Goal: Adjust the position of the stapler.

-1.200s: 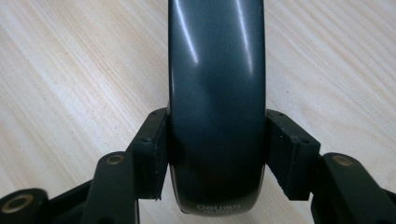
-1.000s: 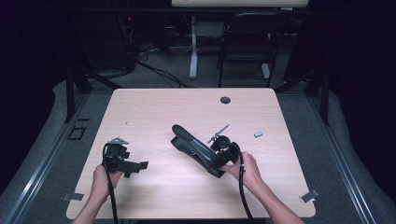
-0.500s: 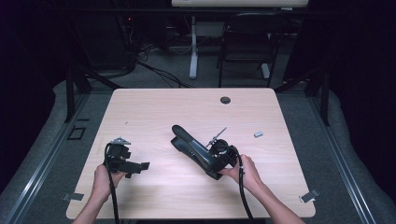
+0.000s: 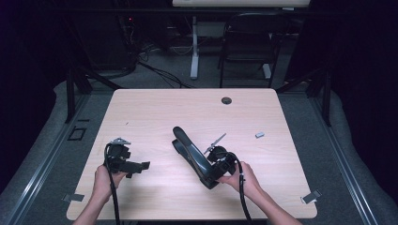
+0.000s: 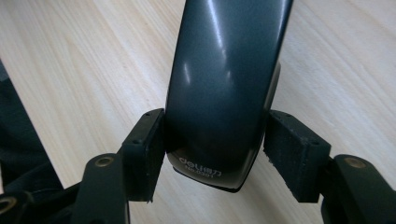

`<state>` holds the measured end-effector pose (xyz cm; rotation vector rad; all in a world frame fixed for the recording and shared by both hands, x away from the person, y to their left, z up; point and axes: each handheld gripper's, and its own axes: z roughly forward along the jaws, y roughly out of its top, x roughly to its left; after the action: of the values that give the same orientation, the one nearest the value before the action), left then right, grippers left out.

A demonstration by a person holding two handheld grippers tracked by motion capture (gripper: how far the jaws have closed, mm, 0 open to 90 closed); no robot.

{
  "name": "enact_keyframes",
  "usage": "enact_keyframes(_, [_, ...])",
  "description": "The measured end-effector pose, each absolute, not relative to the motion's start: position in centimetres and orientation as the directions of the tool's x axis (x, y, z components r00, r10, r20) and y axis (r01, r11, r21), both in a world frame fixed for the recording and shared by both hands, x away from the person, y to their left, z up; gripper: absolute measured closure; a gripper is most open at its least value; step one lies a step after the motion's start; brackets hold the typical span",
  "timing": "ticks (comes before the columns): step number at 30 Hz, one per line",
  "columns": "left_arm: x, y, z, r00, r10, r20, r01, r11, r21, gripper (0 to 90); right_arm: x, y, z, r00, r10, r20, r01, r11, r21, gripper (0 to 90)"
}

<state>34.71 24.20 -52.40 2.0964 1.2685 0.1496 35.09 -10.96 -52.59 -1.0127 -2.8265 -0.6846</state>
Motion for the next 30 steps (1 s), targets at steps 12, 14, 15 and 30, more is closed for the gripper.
enact_keyframes(12, [34.7,23.9,-52.4,0.521,0.820,-0.238,0.747,-0.303,0.591,0.0,34.7,-10.1,-52.0,-0.777,0.592,0.215,0.618,0.653,0.438,38.3])
enact_keyframes(14, [34.7,23.9,-52.5,0.519,0.819,-0.243,0.750,-0.300,0.590,0.0,34.9,-10.3,-51.9,-0.777,0.584,0.234,0.622,0.658,0.425,39.5])
enact_keyframes(15, [34.7,24.0,-52.4,0.518,0.819,-0.247,0.751,-0.297,0.590,0.0,35.0,-10.4,-51.8,-0.779,0.581,0.236,0.621,0.662,0.419,40.0])
enact_keyframes(30, [34.7,24.0,-52.4,0.490,0.835,-0.252,0.766,-0.274,0.581,0.0,33.4,-10.1,-53.0,-0.776,0.608,0.168,0.625,0.707,0.331,40.4])
